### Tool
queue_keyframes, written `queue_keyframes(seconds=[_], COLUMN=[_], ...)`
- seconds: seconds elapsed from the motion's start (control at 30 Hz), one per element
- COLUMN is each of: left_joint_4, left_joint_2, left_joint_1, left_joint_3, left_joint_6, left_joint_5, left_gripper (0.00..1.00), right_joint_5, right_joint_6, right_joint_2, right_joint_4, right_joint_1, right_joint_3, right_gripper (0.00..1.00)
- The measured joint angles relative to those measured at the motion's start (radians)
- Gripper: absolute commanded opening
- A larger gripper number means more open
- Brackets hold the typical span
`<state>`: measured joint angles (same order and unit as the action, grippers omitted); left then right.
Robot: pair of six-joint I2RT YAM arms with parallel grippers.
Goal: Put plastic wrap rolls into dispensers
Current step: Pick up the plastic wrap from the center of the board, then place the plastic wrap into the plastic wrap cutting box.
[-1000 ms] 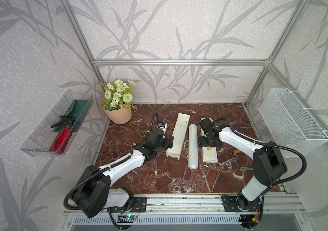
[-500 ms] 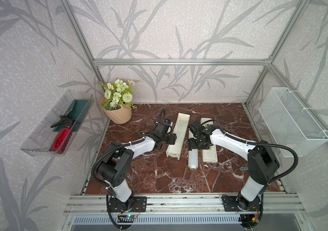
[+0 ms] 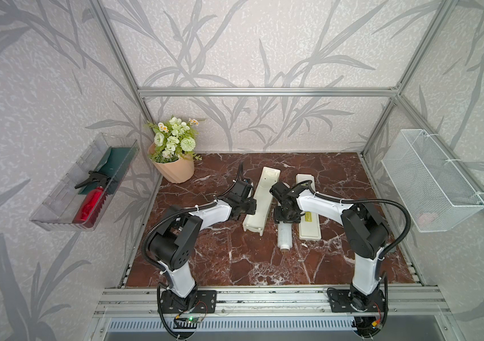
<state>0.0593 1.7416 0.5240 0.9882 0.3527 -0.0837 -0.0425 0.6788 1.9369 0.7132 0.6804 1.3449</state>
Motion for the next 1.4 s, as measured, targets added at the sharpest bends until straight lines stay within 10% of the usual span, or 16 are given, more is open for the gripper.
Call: queue_keyframes(seconds=[0.6, 0.97, 1.4], left_joint_4=[0.158, 0.198, 0.272], left_joint_2=[-0.081, -0.166, -0.342], left_joint_1=[0.167, 0.208, 0.03], left_joint_3=[-0.011, -0.024, -0.051], left_joint_6=[0.273, 0.373, 0.305], left_joint_5=[0.229, 0.294, 0.206], left_gripper=[0.0, 0.83, 0.93], right_joint_5=[-0.033, -0.011, 0.018], right_joint_6=[-0.022, -0.048, 0.045], right_joint_2=[-0.101, -0.178, -0.046], right_joint_4=[0.154, 0.179, 0.097], right_joint_1=[0.0, 0.0, 0.045], right_joint_3=[0.092, 0.175, 0.304], right_gripper=[0.33, 0.32, 0.28])
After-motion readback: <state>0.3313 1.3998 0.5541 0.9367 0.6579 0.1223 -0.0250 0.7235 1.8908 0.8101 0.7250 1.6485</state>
